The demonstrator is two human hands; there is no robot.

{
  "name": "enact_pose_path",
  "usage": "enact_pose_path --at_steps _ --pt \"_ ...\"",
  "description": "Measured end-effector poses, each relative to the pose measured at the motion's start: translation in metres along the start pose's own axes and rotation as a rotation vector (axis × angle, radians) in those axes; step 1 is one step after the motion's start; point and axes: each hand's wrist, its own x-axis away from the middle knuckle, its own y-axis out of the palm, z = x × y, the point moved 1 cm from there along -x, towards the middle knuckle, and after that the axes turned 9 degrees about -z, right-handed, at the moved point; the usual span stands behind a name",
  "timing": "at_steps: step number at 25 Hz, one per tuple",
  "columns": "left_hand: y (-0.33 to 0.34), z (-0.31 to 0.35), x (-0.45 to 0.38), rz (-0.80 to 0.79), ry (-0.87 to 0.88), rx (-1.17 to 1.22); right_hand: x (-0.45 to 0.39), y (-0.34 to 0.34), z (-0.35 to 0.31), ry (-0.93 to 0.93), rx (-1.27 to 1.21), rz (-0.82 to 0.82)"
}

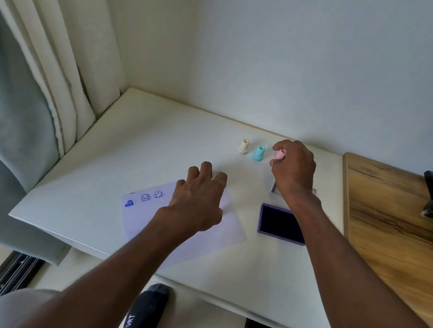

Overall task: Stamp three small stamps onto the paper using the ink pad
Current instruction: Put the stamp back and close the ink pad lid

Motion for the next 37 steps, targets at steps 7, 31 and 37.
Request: enact_pose_path --at_steps 7,31,37 --pt "-0.002 0.002 -0.003 0.006 0.001 -0.014 -0.003 -0.018 0.003 0.054 -0.127 -0.076" --pt "0.024 0.052 -0.019 -0.082 0.18 -0.121 0.02 -0.055 0.046 0.051 0.261 -0.488" --pt "0.025 0.049 -0.023 -0.012 0.171 -0.084 0.024 -0.048 0.039 0.045 0.369 -0.523"
